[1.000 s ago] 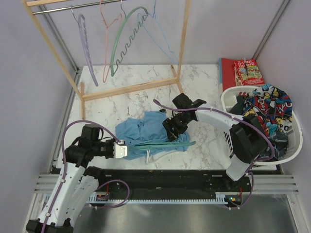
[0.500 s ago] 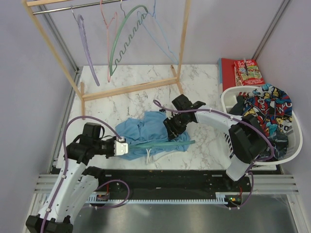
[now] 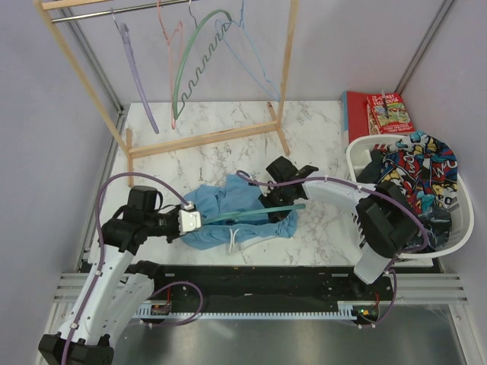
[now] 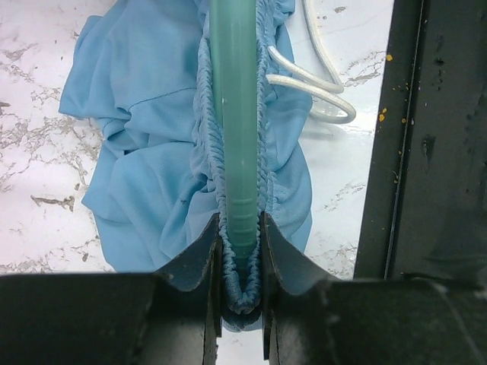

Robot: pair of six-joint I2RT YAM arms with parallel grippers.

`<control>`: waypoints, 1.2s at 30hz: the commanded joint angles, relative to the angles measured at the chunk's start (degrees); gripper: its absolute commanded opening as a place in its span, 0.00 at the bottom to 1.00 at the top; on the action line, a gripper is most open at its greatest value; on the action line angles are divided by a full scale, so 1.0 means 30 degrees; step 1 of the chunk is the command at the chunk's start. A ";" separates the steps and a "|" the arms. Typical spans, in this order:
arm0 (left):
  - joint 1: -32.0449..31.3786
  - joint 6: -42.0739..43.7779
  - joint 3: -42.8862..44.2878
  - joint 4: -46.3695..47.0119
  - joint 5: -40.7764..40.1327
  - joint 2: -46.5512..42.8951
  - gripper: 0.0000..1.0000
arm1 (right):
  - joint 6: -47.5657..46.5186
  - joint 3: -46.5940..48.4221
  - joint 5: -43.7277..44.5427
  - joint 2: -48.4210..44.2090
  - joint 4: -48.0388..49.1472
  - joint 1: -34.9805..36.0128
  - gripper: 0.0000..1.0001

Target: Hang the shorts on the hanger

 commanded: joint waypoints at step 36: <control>0.0516 -0.1514 0.1791 -0.1615 -0.4580 0.4478 0.02 | -0.6417 0.1654 0.2562 -0.6358 -0.5930 -0.8935 0.00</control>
